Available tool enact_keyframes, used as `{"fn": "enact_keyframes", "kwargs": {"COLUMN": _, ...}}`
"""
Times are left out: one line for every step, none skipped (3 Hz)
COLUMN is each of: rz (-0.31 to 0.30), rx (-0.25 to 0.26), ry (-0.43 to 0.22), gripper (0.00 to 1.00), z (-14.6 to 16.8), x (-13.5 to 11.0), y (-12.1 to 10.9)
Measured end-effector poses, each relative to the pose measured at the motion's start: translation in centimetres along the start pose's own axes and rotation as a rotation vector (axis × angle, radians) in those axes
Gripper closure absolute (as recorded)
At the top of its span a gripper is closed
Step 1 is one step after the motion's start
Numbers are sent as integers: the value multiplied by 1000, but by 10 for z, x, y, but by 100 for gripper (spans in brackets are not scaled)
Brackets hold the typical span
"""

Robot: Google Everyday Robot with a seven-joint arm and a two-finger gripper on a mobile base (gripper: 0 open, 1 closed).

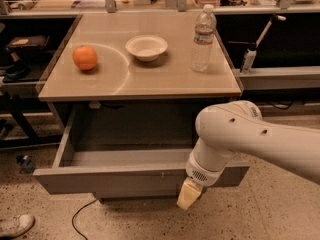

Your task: Close top drawer

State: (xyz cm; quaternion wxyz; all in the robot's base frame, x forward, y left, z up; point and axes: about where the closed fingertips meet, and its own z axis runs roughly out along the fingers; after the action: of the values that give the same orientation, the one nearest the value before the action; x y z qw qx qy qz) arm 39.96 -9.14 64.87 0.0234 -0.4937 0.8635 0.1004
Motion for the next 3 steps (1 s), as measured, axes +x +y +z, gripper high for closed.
{"fn": "enact_keyframes", "kwargs": {"rz": 0, "rx": 0, "ry": 0, "gripper": 0, "z": 0, "x": 0, "y": 0}}
{"fn": "enact_keyframes", "kwargs": {"rz": 0, "rx": 0, "ry": 0, "gripper": 0, "z": 0, "x": 0, "y": 0}}
{"fn": "enact_keyframes", "kwargs": {"rz": 0, "rx": 0, "ry": 0, "gripper": 19, "z": 0, "x": 0, "y": 0}}
